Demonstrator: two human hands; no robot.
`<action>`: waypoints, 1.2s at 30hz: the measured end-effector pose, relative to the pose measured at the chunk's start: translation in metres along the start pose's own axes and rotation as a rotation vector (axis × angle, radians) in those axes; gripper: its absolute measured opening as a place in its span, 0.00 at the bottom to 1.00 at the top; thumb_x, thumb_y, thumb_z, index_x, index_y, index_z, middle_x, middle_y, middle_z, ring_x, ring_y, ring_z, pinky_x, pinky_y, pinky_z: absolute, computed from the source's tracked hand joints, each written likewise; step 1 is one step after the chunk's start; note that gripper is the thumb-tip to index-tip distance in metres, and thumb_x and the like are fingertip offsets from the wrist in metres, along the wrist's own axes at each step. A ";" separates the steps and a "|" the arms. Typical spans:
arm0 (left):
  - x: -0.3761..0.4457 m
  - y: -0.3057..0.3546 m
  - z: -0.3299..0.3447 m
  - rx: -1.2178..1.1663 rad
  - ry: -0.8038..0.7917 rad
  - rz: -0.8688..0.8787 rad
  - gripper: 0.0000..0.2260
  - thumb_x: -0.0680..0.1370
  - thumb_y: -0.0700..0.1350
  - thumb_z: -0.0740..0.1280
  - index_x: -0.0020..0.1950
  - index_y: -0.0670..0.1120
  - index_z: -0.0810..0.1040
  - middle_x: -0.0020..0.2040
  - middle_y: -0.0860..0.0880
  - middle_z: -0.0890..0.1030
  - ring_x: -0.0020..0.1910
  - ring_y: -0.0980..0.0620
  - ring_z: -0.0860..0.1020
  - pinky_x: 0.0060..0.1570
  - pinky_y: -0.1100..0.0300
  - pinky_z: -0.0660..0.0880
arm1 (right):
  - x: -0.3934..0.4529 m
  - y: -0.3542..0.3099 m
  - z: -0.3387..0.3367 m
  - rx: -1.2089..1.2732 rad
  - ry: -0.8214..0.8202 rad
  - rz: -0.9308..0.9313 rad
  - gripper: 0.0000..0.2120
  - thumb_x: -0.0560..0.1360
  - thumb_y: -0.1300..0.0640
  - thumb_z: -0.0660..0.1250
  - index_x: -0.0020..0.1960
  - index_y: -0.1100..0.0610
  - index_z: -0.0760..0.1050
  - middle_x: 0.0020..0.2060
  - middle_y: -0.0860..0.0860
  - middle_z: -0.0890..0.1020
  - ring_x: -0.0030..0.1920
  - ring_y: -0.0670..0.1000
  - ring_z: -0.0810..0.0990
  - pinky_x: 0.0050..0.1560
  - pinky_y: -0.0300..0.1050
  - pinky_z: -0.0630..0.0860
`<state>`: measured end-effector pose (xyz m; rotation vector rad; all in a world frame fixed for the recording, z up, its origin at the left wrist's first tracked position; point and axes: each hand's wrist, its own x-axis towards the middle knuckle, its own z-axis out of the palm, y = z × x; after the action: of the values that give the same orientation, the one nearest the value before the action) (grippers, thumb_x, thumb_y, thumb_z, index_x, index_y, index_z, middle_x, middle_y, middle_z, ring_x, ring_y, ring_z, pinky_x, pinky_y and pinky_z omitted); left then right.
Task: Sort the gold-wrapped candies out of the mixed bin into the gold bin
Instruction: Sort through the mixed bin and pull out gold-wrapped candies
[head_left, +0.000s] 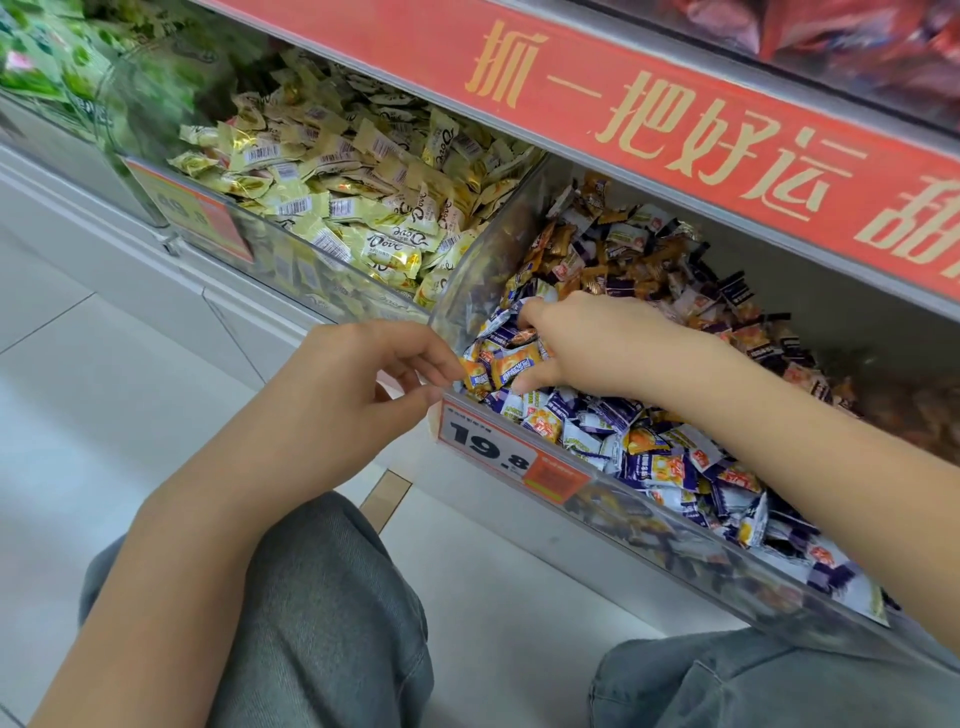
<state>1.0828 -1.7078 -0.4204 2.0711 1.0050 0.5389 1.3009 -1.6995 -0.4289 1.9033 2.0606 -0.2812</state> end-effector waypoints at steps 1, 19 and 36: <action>0.000 0.000 0.000 -0.001 -0.004 0.000 0.11 0.75 0.38 0.69 0.45 0.55 0.81 0.40 0.58 0.81 0.45 0.57 0.77 0.43 0.62 0.75 | 0.004 -0.003 0.001 -0.034 0.016 0.009 0.30 0.72 0.35 0.64 0.61 0.58 0.68 0.33 0.49 0.71 0.36 0.52 0.72 0.27 0.43 0.62; 0.000 -0.001 -0.001 0.003 -0.002 0.000 0.11 0.75 0.37 0.68 0.47 0.54 0.81 0.40 0.58 0.81 0.45 0.59 0.77 0.44 0.64 0.75 | 0.001 0.002 0.008 0.705 0.207 -0.052 0.16 0.78 0.45 0.63 0.40 0.58 0.70 0.29 0.53 0.72 0.21 0.45 0.67 0.23 0.35 0.63; 0.002 -0.002 -0.001 0.008 0.001 0.006 0.10 0.75 0.37 0.68 0.46 0.53 0.82 0.40 0.56 0.81 0.45 0.59 0.78 0.41 0.62 0.75 | 0.008 -0.005 0.012 0.583 -0.002 -0.125 0.21 0.76 0.43 0.65 0.62 0.57 0.74 0.39 0.37 0.71 0.34 0.49 0.80 0.37 0.40 0.76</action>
<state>1.0823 -1.7052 -0.4212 2.0820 1.0034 0.5402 1.2970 -1.6969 -0.4435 2.0638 2.2687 -1.0073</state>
